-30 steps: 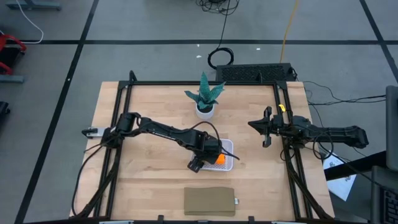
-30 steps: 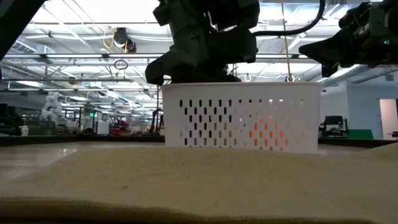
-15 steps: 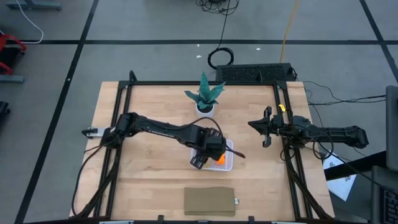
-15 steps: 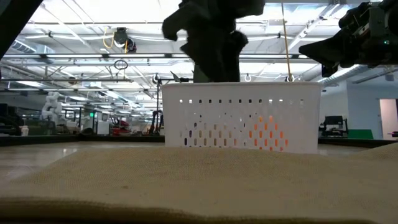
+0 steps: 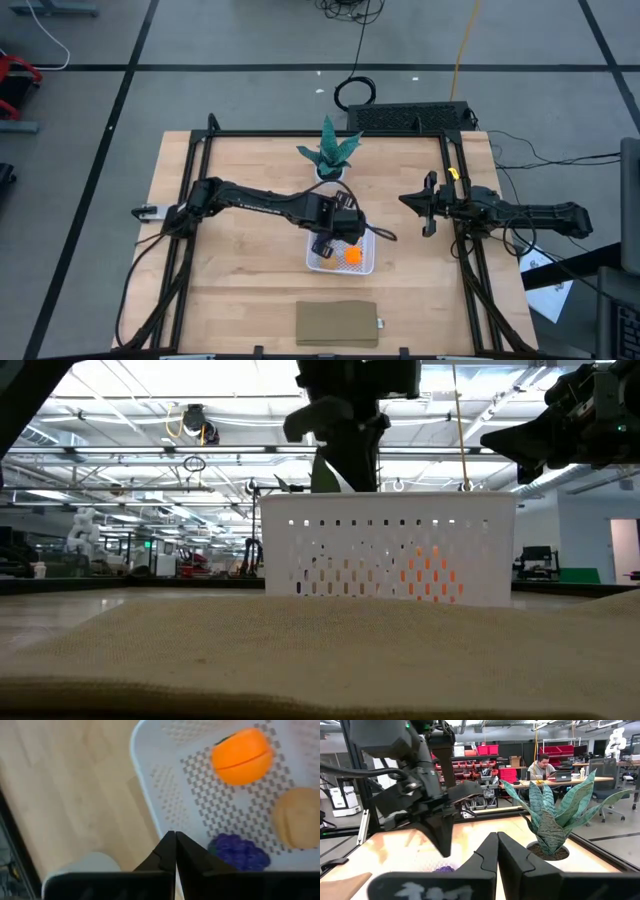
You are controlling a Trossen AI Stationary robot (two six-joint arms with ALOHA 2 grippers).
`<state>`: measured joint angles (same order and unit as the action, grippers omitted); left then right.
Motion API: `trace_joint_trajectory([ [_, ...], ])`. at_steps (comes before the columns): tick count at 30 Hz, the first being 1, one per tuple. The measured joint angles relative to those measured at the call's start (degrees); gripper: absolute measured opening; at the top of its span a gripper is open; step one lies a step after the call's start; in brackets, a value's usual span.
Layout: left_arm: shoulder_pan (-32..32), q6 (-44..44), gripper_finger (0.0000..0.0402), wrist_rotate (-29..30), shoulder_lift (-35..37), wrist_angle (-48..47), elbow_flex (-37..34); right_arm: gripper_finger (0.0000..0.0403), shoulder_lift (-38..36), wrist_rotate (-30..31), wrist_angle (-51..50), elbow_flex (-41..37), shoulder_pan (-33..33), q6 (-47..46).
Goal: Pick and placing Produce into tupperware
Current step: Adjust the white bin
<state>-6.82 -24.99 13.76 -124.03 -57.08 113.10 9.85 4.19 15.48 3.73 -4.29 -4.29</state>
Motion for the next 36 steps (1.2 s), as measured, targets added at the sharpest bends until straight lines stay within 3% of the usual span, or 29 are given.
trace_joint_trajectory([
  [11, 4.06, 7.98, 0.0004, 2.95, 0.0, -3.42, -0.12, 0.0, 0.0, 0.0, -0.8, 0.0, 0.0, 0.36],
  [15, 4.93, 10.13, 0.0003, 3.01, -0.07, -2.95, -3.56, 0.0, 0.0, 0.0, -0.8, 0.0, 0.0, 0.44],
  [22, 5.01, 11.11, 0.0003, 4.81, -0.11, -2.45, -8.14, 0.0, 0.0, 0.0, -0.85, 0.0, 0.0, 0.44],
  [36, 3.55, 13.51, 0.0002, 4.28, -0.02, -3.29, -8.15, 0.0, 0.0, 0.0, -0.8, 0.0, 0.0, 0.26],
])
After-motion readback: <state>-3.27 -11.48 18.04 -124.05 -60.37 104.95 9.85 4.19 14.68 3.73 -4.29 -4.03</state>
